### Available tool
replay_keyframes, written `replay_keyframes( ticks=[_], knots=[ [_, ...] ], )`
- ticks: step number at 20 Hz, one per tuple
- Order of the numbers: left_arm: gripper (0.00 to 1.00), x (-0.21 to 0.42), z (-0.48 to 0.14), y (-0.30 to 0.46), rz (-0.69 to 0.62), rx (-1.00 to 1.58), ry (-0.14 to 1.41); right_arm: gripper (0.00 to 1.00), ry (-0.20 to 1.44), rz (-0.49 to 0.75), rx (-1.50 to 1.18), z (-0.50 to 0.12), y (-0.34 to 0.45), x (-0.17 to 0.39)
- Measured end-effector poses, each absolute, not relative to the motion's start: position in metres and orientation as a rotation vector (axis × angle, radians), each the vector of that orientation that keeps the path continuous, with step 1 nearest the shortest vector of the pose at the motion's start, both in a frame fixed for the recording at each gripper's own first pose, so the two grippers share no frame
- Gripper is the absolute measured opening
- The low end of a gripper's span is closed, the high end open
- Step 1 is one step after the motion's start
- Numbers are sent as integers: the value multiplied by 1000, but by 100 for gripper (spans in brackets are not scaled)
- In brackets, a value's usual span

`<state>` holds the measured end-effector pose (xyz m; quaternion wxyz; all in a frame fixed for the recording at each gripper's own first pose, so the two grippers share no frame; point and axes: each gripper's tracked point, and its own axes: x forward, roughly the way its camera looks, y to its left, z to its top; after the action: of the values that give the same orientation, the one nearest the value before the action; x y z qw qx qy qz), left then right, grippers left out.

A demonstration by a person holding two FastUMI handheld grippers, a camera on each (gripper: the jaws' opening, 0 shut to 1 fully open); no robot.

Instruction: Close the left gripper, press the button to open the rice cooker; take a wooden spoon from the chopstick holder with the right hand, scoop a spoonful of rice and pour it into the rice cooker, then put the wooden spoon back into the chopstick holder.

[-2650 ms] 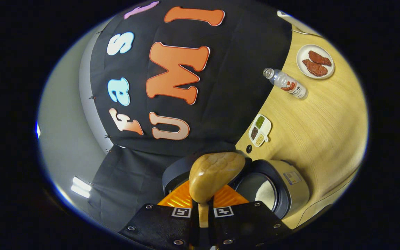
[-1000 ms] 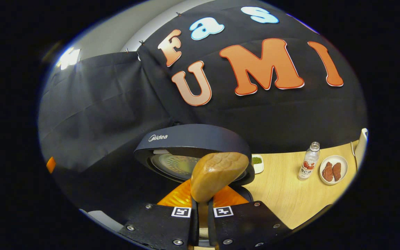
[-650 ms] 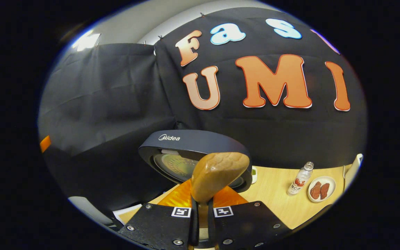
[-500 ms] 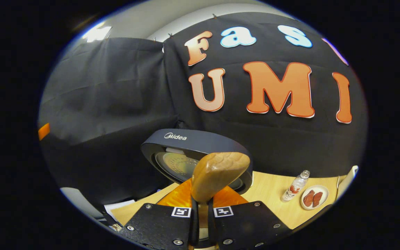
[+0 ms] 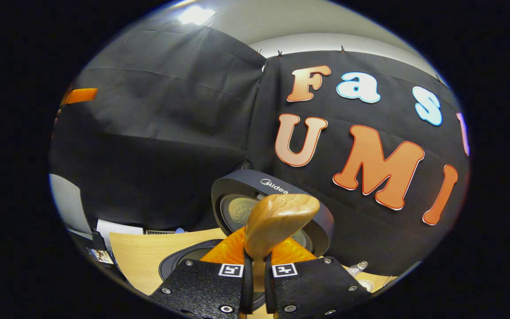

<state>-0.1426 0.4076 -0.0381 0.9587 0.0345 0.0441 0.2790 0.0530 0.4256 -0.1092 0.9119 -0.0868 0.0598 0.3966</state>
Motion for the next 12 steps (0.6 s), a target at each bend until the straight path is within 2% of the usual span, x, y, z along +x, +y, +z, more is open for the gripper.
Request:
replay_keyframes(
  ticks=[4,12],
  knots=[
    [100,-136,-36,390,535,76,90,10,175,792,-56,-104,401,56],
    [100,-107,-37,344,459,70,92,10,260,639,167,-101,291,72]
  ],
)
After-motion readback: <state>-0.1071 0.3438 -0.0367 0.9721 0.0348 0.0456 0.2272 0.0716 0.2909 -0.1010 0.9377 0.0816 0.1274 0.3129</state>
